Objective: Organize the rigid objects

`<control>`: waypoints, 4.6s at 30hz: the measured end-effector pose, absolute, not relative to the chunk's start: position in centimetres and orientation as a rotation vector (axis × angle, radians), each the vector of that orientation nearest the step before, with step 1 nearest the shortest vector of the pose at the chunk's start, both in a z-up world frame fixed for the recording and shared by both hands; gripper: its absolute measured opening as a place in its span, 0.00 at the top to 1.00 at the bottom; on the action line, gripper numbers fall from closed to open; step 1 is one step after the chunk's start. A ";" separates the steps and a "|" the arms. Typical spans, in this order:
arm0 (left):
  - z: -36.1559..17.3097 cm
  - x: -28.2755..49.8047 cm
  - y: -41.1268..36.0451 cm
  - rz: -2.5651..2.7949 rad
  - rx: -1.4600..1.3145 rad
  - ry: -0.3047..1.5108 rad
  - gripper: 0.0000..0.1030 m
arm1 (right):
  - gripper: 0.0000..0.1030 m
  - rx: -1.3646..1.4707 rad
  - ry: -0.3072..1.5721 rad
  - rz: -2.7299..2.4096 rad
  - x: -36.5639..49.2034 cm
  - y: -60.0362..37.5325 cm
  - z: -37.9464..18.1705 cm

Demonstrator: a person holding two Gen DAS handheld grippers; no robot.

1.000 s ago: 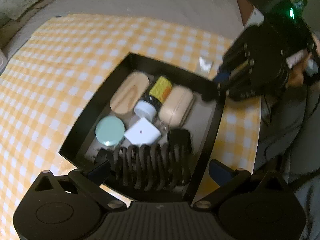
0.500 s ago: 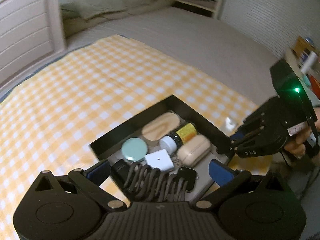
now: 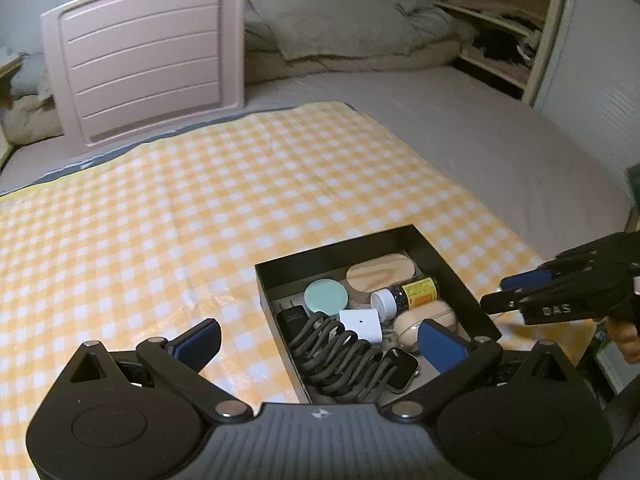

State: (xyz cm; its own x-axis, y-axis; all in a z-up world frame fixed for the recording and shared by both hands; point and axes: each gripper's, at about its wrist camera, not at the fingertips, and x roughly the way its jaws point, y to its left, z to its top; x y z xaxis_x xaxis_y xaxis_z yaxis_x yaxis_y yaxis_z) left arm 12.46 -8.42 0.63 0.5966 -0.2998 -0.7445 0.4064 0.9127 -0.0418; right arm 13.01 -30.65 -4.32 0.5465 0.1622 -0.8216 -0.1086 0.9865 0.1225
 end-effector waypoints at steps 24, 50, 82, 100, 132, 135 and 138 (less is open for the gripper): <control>0.4 2.7 -5.9 -0.188 0.015 0.710 0.00 | 0.08 0.106 0.672 0.032 0.9 -28.2 -1.3; -1.8 0.2 -5.5 -0.120 0.059 0.685 0.00 | 0.02 0.037 0.646 -0.006 -0.6 -26.5 -3.1; -1.8 0.6 -5.6 -0.127 0.064 0.692 0.00 | 0.01 0.026 0.647 0.005 -0.5 -26.1 -3.4; -1.8 0.6 -5.7 -0.126 0.066 0.691 0.00 | 0.01 0.029 0.649 0.004 -0.3 -26.2 -3.5; -2.0 0.7 -5.6 -0.135 0.073 0.691 0.00 | 0.01 0.033 0.652 0.005 -0.3 -26.4 -3.7; -2.0 0.7 -5.7 -0.136 0.073 0.691 0.00 | 0.01 0.033 0.653 0.005 -0.3 -26.4 -3.7; -2.0 0.7 -5.7 -0.135 0.072 0.692 0.00 | 0.01 0.033 0.653 0.005 -0.3 -26.4 -3.7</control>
